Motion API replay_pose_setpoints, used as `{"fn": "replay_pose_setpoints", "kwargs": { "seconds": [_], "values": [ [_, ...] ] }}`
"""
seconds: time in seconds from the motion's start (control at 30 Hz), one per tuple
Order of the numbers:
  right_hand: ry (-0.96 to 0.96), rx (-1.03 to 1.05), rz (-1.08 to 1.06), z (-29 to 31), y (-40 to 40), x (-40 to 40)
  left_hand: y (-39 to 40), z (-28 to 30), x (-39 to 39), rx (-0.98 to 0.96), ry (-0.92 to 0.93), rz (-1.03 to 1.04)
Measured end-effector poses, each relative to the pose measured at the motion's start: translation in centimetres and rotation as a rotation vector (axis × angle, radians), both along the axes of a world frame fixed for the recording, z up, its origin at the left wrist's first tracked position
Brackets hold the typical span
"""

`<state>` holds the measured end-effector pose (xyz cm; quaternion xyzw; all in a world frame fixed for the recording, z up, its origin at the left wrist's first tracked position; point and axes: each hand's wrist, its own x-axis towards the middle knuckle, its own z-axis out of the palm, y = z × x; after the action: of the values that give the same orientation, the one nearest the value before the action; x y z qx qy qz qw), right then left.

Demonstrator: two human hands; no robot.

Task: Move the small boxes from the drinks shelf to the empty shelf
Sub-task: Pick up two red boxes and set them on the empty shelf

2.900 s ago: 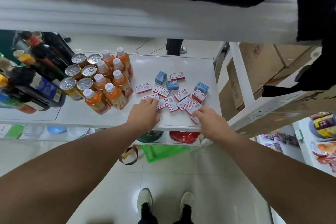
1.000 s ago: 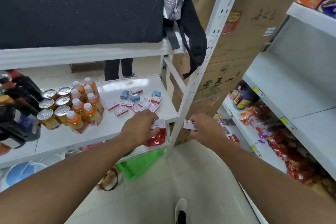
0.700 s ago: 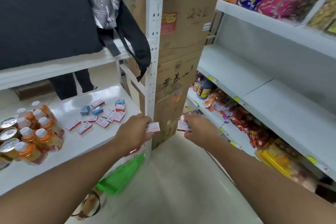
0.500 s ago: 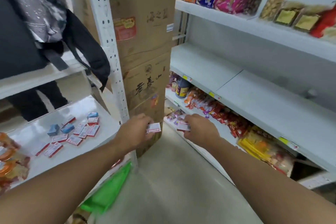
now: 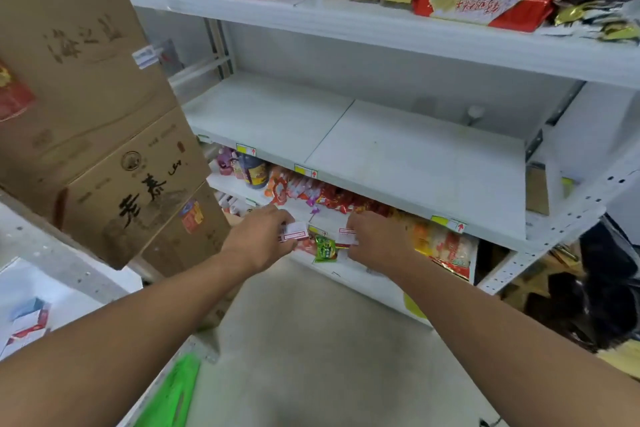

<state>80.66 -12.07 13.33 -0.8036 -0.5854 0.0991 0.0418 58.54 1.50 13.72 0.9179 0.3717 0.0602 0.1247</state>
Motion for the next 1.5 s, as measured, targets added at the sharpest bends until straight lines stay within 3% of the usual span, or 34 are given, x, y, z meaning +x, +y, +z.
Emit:
{"fn": "replay_pose_setpoints", "kwargs": {
  "seconds": [0.4, 0.97, 1.5],
  "values": [
    [-0.005, -0.039, -0.159, -2.6, 1.4, 9.5, 5.3, -2.4, 12.4, -0.055, 0.029, -0.15],
    [0.035, -0.09, -0.532, -2.6, 10.6, 12.6, 21.4, -6.5, 21.5, -0.2, -0.039, -0.468],
    [0.121, -0.031, -0.491, -6.9, 13.4, 21.6, 24.7, -6.6, 33.3, -0.172, 0.045, -0.401]
  ]
}}
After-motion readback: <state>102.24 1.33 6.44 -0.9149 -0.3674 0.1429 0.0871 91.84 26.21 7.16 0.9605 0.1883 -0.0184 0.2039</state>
